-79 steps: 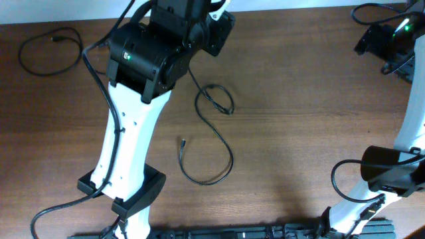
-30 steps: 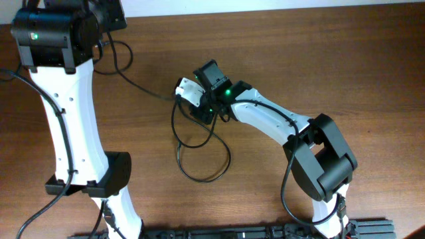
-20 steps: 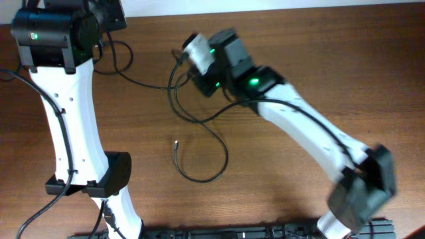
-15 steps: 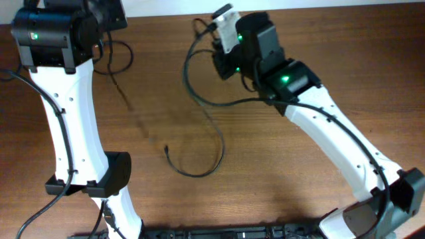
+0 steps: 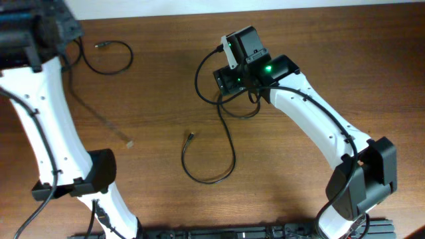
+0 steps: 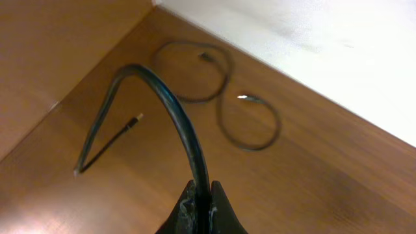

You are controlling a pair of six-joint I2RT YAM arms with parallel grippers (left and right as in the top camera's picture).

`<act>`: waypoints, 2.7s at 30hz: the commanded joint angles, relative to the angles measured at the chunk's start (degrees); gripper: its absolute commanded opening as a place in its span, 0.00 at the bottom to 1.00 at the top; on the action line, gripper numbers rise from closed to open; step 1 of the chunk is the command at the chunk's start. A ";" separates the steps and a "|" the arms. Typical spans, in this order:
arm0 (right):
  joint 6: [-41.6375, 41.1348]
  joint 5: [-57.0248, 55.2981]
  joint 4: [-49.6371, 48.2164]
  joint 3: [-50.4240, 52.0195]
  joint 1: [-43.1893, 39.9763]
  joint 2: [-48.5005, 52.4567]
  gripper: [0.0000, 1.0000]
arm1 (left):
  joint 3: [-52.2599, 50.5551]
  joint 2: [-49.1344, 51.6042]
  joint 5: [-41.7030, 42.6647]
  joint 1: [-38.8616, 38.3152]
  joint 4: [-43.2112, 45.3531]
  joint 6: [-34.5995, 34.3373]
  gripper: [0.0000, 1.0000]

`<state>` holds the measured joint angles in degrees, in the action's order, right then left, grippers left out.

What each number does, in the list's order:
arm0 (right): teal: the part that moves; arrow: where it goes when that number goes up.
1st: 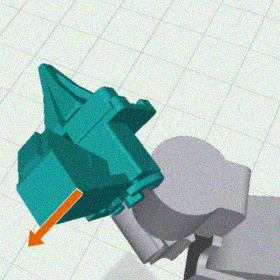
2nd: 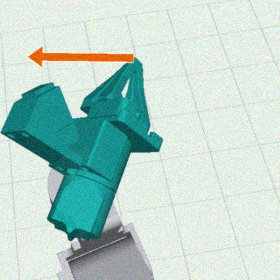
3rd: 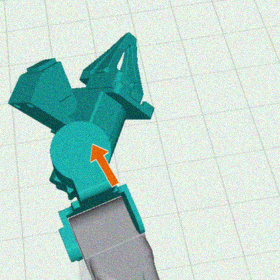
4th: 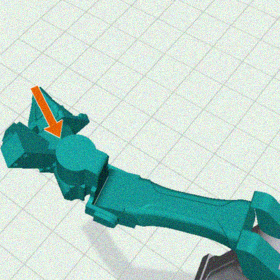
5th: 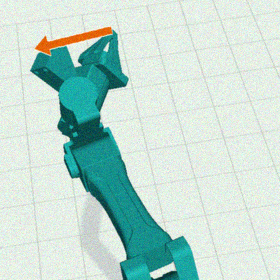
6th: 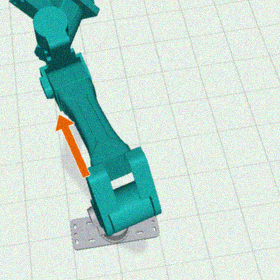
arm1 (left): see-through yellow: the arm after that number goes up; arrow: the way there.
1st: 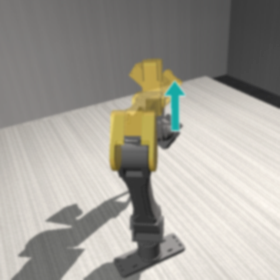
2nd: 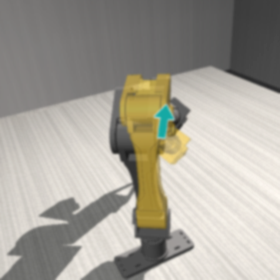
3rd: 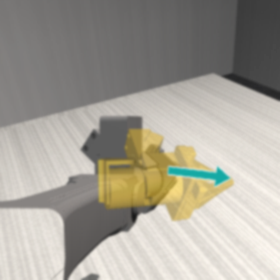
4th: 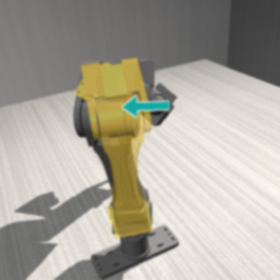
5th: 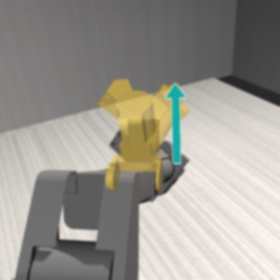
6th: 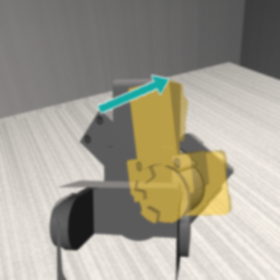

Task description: Untangle cables

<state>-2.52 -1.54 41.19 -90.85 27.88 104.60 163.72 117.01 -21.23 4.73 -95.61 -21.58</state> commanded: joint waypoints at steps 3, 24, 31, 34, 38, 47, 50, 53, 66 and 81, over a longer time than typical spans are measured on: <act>-0.15 -0.42 0.44 0.24 0.22 0.79 0.92 | -3.21 0.70 -3.02 7.74 -1.09 -3.98 0.00; -0.15 -0.42 1.49 0.26 0.22 0.79 0.98 | -57.66 1.38 -6.67 18.58 32.83 -9.25 0.05; -0.15 -0.42 1.51 0.26 0.22 0.79 0.98 | -62.36 1.31 1.14 18.69 33.44 -7.41 0.38; -0.15 -0.39 1.53 0.26 0.22 0.79 0.98 | -58.66 1.27 16.33 18.69 32.83 2.99 0.56; -0.15 -0.24 1.53 0.26 0.22 0.79 0.98 | -57.83 1.40 26.43 18.67 29.81 4.13 0.69; -0.15 1.55 1.97 0.26 0.28 0.79 0.98 | -63.34 1.51 20.94 20.74 25.35 -2.38 0.90; -0.13 1.53 1.88 0.31 0.28 0.79 0.98 | -68.11 1.51 20.76 22.53 25.66 -0.59 0.90; -0.15 1.53 1.16 0.31 0.28 0.79 0.98 | -75.21 1.51 19.98 23.30 31.32 2.38 0.88; -0.15 1.55 1.05 0.31 0.28 0.79 0.98 | -84.41 1.55 19.98 23.23 42.91 3.19 0.09; -0.15 1.60 2.27 0.31 0.26 0.79 0.98 | -79.58 1.49 50.21 32.46 46.64 -15.15 0.00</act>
<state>-2.81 -0.16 43.35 -90.85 27.90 104.86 81.28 118.34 23.51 34.30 -48.25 -27.59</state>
